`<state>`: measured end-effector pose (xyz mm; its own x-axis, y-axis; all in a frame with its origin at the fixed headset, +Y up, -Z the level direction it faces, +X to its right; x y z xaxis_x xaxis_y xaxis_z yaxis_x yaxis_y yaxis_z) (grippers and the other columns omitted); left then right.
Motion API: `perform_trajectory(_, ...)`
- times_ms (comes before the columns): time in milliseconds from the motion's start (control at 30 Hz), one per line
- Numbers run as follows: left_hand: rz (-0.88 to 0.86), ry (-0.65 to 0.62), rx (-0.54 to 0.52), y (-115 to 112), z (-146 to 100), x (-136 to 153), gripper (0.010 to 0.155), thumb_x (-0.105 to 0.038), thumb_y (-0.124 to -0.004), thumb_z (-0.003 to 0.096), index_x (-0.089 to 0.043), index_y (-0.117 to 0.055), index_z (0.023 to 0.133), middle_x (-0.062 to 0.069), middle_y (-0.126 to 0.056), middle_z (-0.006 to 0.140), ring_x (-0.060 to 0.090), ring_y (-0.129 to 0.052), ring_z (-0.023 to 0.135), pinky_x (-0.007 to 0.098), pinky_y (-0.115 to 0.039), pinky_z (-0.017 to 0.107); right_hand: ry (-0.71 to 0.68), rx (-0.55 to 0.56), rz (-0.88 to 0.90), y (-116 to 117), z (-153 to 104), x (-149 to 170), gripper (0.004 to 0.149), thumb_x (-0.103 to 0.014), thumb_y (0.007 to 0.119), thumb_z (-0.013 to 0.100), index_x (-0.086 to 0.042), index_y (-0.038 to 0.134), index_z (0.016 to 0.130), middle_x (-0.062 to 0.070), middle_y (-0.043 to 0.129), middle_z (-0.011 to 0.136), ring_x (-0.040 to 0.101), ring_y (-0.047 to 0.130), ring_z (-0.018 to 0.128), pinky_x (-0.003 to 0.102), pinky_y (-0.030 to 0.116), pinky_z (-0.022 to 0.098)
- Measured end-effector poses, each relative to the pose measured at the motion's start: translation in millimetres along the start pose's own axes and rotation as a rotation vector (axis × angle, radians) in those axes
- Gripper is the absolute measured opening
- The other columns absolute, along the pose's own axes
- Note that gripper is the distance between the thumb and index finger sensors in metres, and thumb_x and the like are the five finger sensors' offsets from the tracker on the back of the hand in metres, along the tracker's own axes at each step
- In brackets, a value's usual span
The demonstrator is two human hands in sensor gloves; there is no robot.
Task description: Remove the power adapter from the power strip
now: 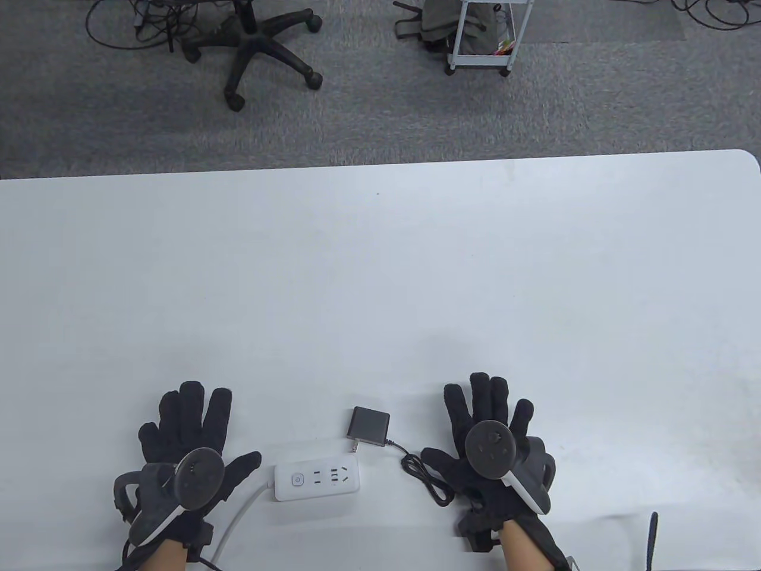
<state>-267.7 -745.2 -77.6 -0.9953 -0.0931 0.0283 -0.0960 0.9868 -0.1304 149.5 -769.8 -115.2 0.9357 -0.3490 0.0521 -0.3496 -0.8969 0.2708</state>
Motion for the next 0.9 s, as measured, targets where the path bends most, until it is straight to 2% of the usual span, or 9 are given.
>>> perform_trajectory(267,-0.015,-0.002,0.052,-7.9,4.4,0.2,0.100,-0.079,-0.064,0.0358,-0.037,-0.016,0.113,0.007,-0.006,0.124,0.048,-0.020,0.117,0.074,-0.033,0.074,0.001,-0.021,0.011,2.4,1.1,0.7,0.093,-0.073,0.071,0.027,-0.055,0.004,0.088,-0.013,-0.012,0.106,0.014,-0.011,0.103,0.052,-0.008,0.071)
perform_trajectory(900,-0.027,-0.020,0.056,-8.0,4.7,-2.8,0.099,-0.078,-0.064,0.0365,-0.037,-0.016,0.113,0.008,-0.007,0.124,0.048,-0.021,0.116,0.074,-0.034,0.074,-0.018,-0.030,0.027,4.1,2.2,0.4,0.093,-0.071,0.071,0.029,-0.055,0.002,0.088,-0.012,-0.012,0.106,0.014,-0.012,0.103,0.052,-0.008,0.071)
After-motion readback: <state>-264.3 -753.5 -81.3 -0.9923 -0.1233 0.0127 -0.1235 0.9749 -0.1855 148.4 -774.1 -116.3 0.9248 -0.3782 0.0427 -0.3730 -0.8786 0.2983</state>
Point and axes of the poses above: the tracker on the back of each hand, its own x axis roughly to the little-finger side, its own z axis roughly from the wrist to the fingertips, y = z × x, the point moved 4 cm from there along z, roughly from the wrist to the fingertips
